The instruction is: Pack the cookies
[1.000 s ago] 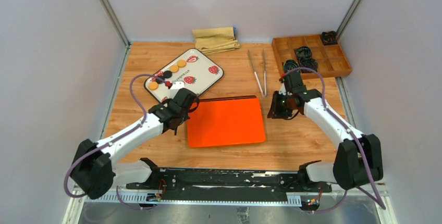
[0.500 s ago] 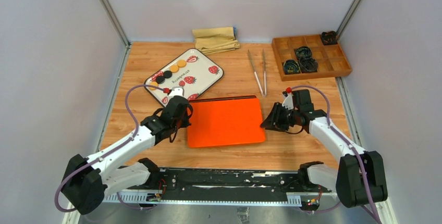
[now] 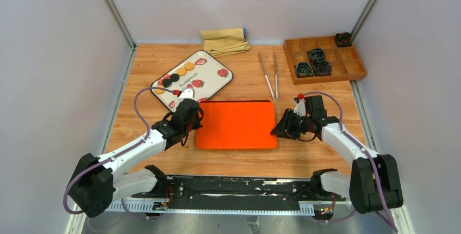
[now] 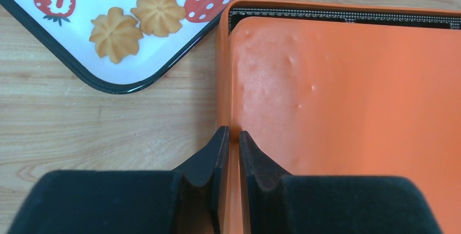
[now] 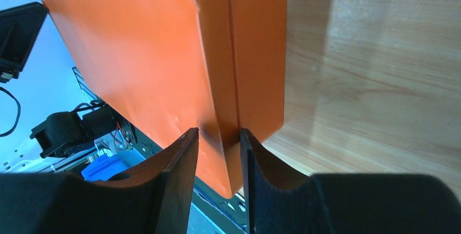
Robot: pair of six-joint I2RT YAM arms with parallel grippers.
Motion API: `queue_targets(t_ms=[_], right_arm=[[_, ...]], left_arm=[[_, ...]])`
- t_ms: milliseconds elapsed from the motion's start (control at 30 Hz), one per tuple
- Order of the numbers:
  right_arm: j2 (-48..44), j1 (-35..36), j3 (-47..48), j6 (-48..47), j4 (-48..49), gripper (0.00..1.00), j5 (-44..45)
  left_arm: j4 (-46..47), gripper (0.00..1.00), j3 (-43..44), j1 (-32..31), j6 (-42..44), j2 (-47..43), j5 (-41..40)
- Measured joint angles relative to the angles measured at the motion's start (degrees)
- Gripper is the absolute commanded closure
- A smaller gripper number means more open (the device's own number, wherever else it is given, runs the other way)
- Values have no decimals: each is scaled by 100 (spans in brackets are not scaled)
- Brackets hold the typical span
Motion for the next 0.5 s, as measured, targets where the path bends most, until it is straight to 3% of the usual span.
queue_targets(t_ms=[500], right_arm=[[-15,-11,-142,114,297,62,-256]], left_arm=[[83,84,-9,2,31,37,-105]])
